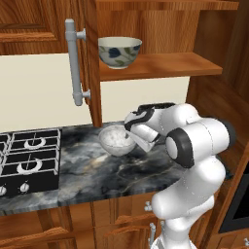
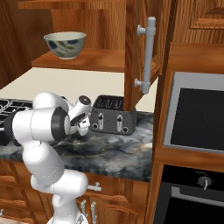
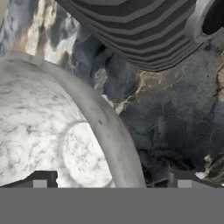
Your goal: Open the cabinet. Pick the bowls from the counter and place them in the cabinet. Then close the cabinet.
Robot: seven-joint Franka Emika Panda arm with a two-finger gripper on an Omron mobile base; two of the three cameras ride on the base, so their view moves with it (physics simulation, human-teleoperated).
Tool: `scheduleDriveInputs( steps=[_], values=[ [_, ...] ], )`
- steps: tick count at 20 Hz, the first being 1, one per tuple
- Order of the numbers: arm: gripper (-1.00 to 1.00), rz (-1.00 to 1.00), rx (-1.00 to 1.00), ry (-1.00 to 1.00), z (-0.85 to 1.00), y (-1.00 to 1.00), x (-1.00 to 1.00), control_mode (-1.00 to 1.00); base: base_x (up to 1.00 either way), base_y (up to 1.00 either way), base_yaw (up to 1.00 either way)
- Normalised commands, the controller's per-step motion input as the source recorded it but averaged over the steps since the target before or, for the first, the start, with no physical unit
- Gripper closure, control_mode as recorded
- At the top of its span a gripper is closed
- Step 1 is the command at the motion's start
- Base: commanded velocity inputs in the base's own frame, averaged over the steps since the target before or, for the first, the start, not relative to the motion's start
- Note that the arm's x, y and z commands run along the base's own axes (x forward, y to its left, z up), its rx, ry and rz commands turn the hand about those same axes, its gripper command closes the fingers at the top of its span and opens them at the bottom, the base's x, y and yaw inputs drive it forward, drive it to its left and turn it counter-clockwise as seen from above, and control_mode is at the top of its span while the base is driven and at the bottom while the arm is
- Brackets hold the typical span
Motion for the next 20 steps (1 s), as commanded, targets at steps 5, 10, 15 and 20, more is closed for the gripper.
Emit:
scheduleDriveInputs(
  steps=[5,10,15,20],
  values=[
    [1.0,0.0,0.0,-0.04,-0.35,0.26,0.03,-1.0,0.0,0.0,0.0],
    [1.0,0.0,0.0,-0.08,-0.27,0.13,0.0,-1.0,0.0,0.0,0.0],
    [1.0,0.0,0.0,-0.16,-0.22,0.12,-0.14,-1.0,0.0,0.0,0.0],
    [1.0,-0.11,0.0,-0.1,0.14,0.01,-0.55,-1.0,0.0,0.0,0.0]
  ],
)
